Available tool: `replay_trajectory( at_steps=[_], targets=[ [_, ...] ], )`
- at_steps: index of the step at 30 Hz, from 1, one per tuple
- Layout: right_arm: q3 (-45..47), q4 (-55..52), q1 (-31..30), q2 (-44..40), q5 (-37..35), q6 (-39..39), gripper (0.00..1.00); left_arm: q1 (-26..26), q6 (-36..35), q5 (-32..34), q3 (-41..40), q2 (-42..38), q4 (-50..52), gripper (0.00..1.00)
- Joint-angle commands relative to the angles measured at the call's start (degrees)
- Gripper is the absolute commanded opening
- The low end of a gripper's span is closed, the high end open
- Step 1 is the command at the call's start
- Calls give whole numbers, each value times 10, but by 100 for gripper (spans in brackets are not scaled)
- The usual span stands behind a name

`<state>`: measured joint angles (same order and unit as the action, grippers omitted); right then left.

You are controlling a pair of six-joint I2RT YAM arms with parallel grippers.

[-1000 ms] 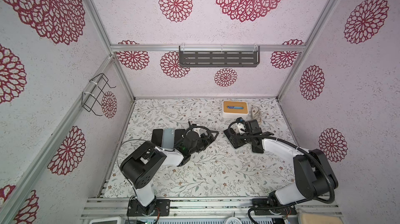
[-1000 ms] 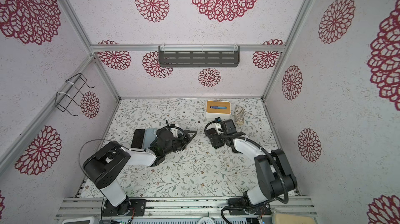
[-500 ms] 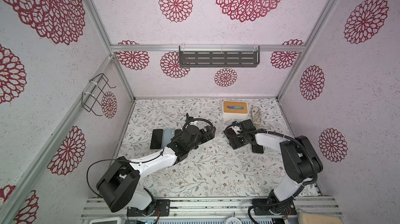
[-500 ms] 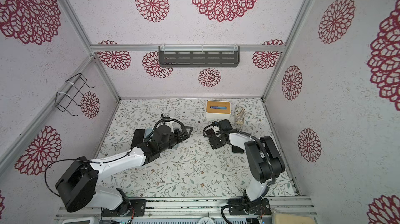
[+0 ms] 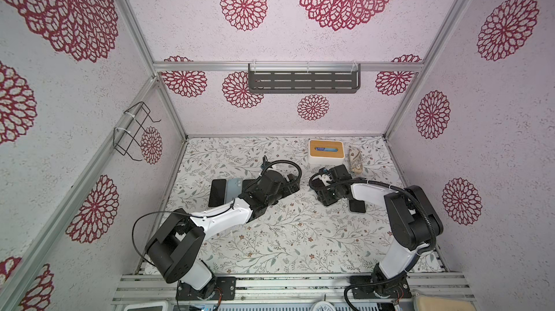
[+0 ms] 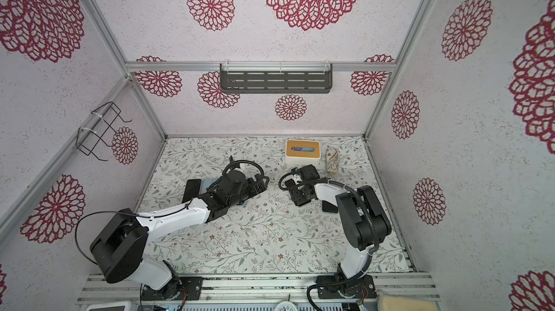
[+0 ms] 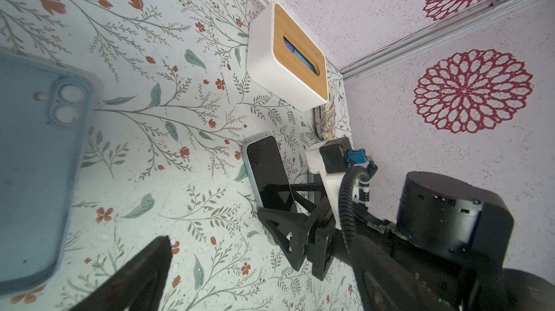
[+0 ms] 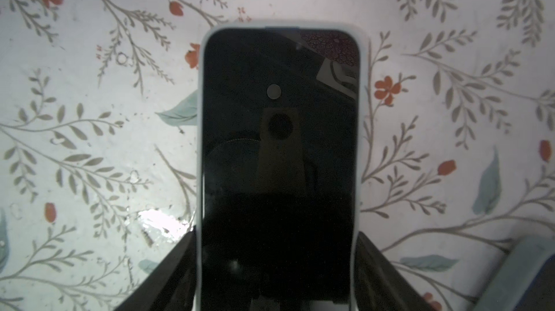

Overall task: Take the phone out of the phone case
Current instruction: Pick up the phone from the center of the table.

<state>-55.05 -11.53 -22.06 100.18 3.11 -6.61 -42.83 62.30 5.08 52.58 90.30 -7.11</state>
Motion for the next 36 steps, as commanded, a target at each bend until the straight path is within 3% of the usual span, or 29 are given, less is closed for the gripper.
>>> replay_trajectory(
  at_steps=[1, 10, 29, 36],
  targets=[
    [23, -12, -12, -15, 15, 20, 60, -2, 25, -11, 32, 29, 31, 97],
    [66, 37, -14, -68, 79, 68, 38, -2, 105, -59, 31, 100, -42, 97],
    [164, 233, -12, -114, 266, 199, 30, -5, 229, -135, 16, 254, -234, 99],
    [180, 260, -13, -126, 303, 216, 28, -7, 239, -147, 29, 280, -263, 65]
  ],
)
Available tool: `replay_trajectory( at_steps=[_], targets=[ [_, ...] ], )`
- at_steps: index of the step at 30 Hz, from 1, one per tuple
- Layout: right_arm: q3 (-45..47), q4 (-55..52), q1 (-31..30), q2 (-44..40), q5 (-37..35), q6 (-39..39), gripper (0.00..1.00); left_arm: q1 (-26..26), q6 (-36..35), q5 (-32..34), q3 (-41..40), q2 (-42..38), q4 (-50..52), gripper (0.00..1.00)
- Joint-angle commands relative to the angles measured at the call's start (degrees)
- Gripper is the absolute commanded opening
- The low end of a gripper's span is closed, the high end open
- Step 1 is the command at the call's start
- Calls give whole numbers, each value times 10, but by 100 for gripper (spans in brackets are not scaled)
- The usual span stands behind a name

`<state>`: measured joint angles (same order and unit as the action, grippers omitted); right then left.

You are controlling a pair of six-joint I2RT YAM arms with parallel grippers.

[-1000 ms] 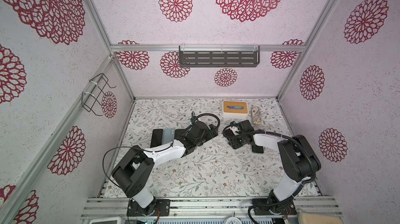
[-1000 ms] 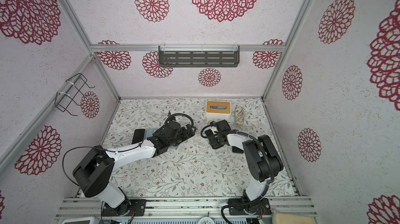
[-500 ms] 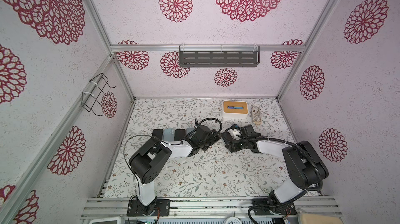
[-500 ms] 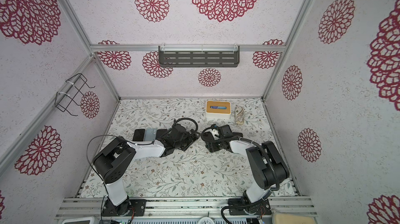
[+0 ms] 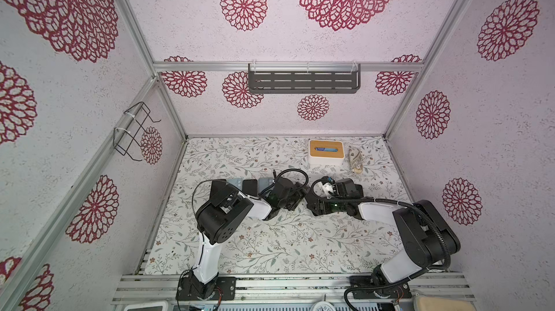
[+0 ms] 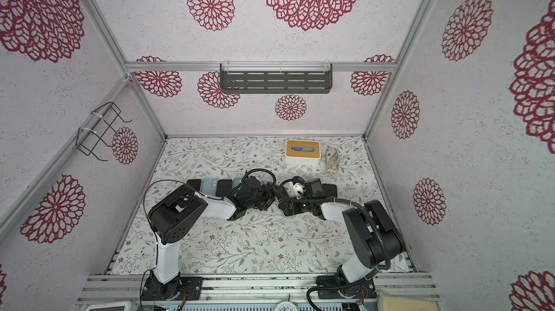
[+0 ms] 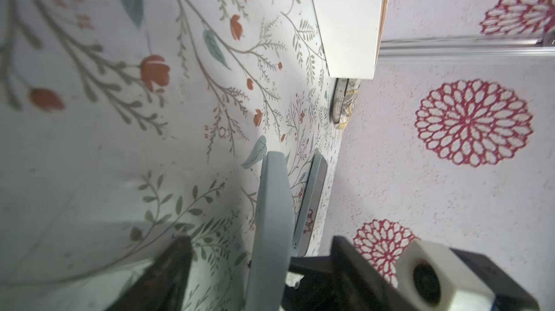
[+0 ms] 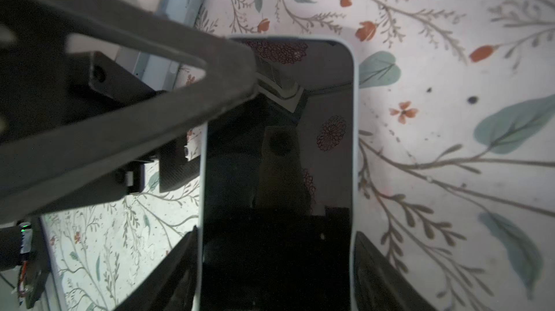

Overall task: Take the phone out of the phone case
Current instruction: Pick up the phone from the center of the table, then pass the phone.

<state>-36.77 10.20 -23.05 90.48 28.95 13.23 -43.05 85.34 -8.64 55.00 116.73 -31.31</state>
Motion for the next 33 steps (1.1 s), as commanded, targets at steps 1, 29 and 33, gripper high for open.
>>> replay_trajectory(
  at_steps=[1, 29, 33],
  targets=[
    [-2, 42, -4, -29, 42, 18, 28, -5, 11, -12, 3, 19, -28, 58],
    [203, 540, -152, -355, -86, 367, 75, 21, -196, 217, -159, -519, -28, 0],
    [197, 653, -177, -295, -73, 382, 68, 12, -166, 213, -169, -534, -60, 0]
  ],
)
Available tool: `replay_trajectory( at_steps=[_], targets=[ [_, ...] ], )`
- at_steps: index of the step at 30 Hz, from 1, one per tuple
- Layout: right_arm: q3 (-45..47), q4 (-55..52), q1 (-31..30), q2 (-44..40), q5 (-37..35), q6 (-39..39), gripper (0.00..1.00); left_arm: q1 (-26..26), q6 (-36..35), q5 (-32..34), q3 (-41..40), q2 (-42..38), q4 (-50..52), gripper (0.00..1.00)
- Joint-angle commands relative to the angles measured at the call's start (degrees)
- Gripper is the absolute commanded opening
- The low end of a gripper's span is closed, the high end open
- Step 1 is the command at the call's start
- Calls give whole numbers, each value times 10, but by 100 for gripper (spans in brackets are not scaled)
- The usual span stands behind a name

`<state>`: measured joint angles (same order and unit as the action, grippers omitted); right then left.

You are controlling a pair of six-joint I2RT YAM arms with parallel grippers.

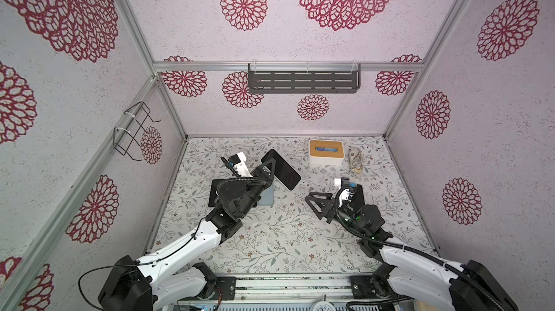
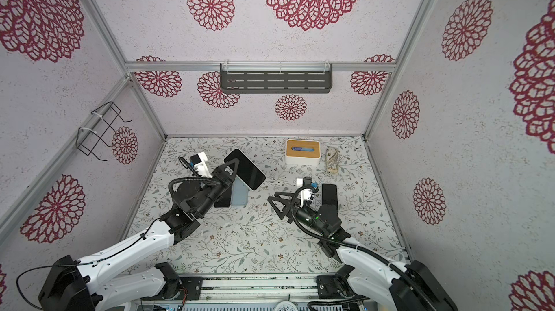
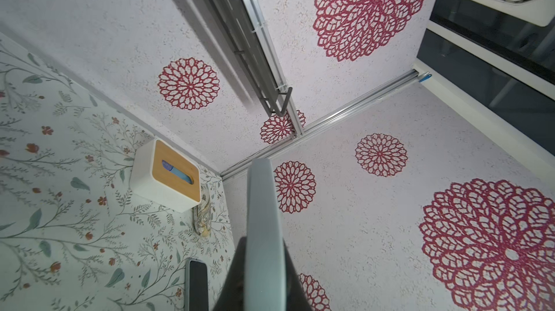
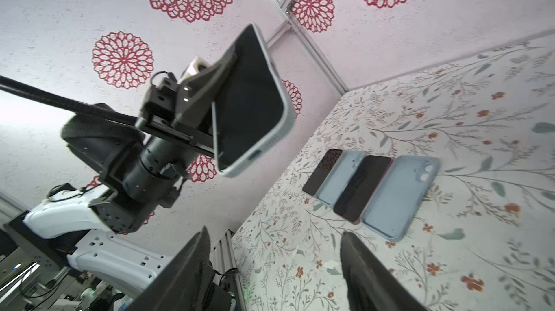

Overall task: Take the phone out of the phone case
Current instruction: Pass the phone, then remove the phone case from the phone.

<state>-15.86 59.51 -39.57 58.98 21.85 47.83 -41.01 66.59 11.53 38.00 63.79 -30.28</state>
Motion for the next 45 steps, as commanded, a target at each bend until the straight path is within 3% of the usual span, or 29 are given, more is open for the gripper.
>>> replay_trajectory(
  at_steps=[1, 6, 19, 25, 29, 35, 45],
  targets=[
    [-14, 185, -17, 30, 2, 40, 67, -12, 29, 14, -1, -6, -72, 0],
    [-41, 235, -39, 77, 19, 51, 61, -19, 82, 19, -31, 14, -149, 0],
    [-53, 271, -67, 128, 28, 68, 41, -43, 95, 33, -39, 38, -188, 0],
    [-21, 268, -69, 105, 9, 76, 41, -43, 82, 47, -43, 16, -179, 0],
    [2, 272, -73, 90, -12, 79, 49, -46, 67, 38, -26, 7, -140, 0],
    [-19, 277, -74, 109, -1, 79, 51, -52, 63, 36, -20, 18, -152, 0],
    [-42, 298, -73, 155, -1, 82, 46, -60, 72, 28, -25, 30, -171, 0]
  ],
)
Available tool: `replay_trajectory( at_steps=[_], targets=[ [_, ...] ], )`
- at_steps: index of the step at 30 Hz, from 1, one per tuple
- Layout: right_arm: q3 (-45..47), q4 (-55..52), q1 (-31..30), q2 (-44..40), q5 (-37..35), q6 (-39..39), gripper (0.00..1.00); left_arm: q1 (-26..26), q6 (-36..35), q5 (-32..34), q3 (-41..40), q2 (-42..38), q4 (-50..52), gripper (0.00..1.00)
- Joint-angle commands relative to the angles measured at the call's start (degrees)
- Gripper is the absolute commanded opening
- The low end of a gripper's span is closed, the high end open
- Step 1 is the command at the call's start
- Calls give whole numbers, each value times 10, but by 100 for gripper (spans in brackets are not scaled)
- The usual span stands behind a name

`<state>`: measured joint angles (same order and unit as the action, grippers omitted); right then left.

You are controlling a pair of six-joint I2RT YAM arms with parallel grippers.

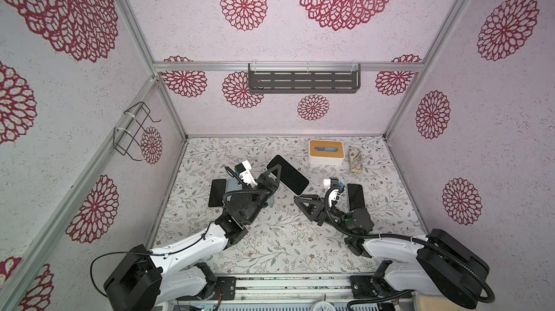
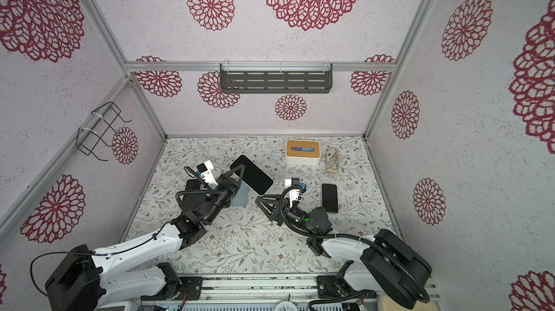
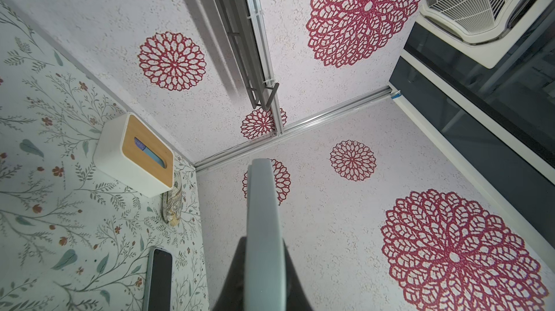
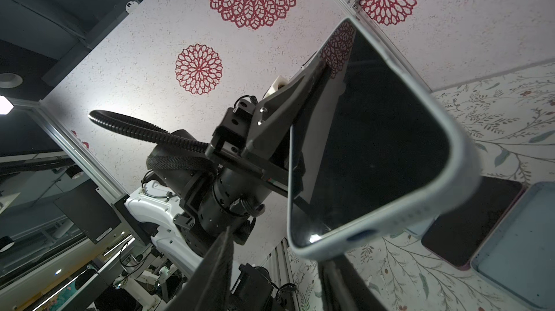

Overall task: Take the phone out of the phone case
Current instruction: Remove the phone case from the phone.

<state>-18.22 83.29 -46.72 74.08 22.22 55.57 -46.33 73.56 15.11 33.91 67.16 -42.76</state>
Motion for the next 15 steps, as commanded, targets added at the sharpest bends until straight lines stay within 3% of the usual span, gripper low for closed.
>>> replay_trajectory(
  at_steps=[1, 15],
  targets=[
    [-18, 63, 0, 7, -7, 5, 46, -7, 4, -8, 14, -4, -47, 0],
    [-26, 90, 11, 36, -13, 17, 24, -8, 6, -6, -6, -18, -53, 0]
  ],
)
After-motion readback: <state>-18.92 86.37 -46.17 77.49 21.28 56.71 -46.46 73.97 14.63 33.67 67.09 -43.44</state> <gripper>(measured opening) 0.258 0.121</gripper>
